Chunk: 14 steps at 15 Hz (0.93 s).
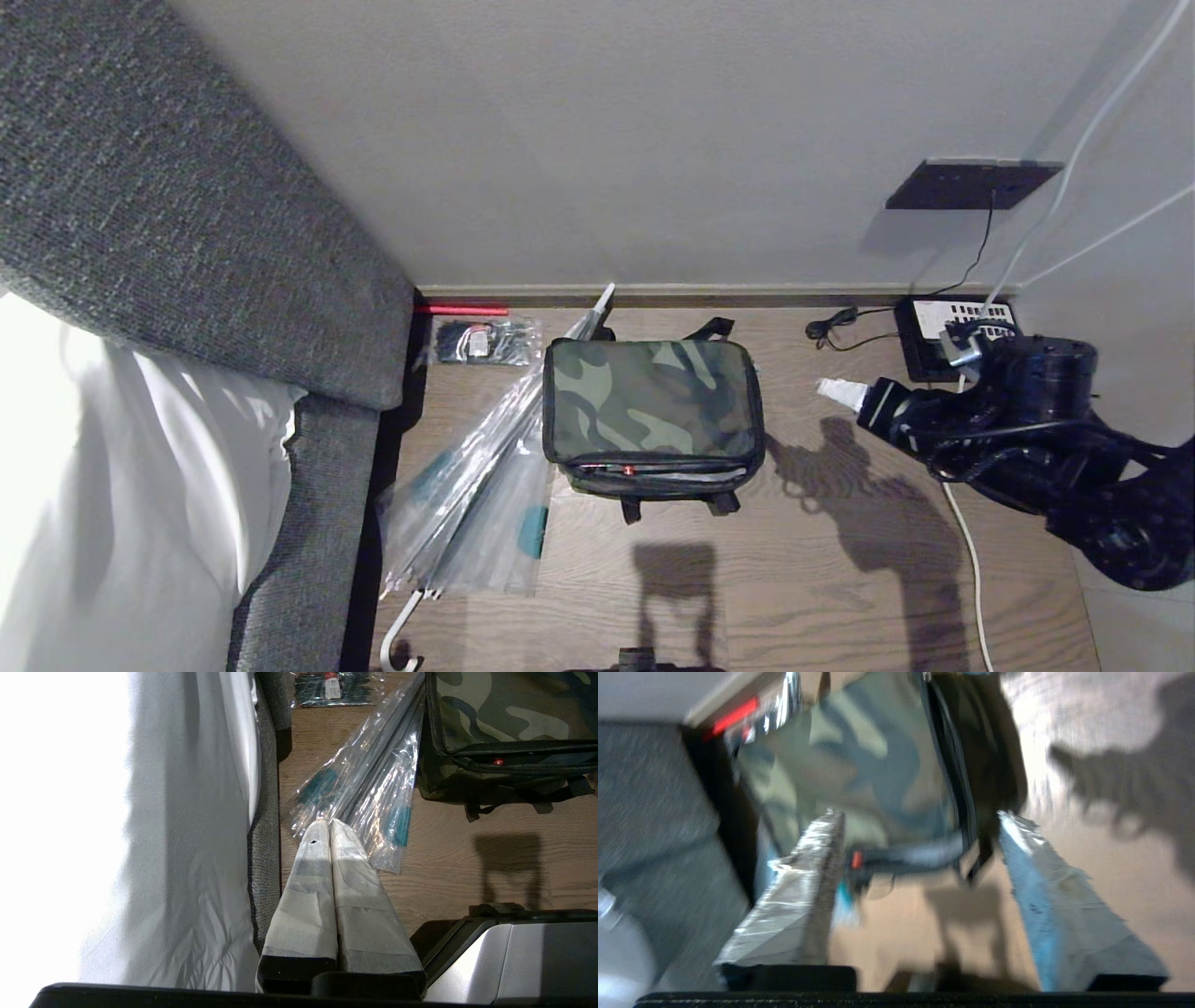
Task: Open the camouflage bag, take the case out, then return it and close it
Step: Open the top of the storage box
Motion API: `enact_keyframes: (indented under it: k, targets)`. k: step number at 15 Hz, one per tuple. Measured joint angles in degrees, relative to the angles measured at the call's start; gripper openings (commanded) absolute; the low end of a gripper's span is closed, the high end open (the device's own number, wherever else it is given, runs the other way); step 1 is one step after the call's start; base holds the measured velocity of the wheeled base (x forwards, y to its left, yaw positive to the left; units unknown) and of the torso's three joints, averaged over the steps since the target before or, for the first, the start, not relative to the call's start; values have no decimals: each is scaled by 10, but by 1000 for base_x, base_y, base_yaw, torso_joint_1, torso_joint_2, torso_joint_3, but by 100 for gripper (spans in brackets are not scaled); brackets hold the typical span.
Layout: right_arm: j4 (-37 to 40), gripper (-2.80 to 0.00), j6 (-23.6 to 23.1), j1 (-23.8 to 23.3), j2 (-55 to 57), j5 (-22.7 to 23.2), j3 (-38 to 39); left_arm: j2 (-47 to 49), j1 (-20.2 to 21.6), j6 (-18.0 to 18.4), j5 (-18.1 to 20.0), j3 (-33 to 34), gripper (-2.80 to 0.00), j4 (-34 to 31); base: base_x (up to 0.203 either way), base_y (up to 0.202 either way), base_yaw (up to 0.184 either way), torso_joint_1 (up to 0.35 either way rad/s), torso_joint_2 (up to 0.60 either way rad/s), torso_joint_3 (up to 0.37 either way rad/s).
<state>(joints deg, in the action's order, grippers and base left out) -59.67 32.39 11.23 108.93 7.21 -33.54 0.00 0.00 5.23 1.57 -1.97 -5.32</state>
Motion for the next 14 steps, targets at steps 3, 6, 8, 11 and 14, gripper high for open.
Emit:
enact_keyframes:
  k: [3,6,8,11,14]
  targets:
    - [-26,0,1,46,88,-79,-27,0,0,0,0,0,-280,0,0,0,0,0,0,0]
    - [11,0,8,72,150,-102,-72,0,0,0,0,0,-280,0,0,0,0,0,0,0]
    - [21,0,9,78,180,-103,-106,0,0,0,0,0,-280,0,0,0,0,0,0,0]
    - [29,0,43,84,221,-103,-156,0,0,0,0,0,-280,0,0,0,0,0,0,0]
    - [54,0,98,86,252,-102,-211,0,0,0,0,0,-280,0,0,0,0,0,0,0]
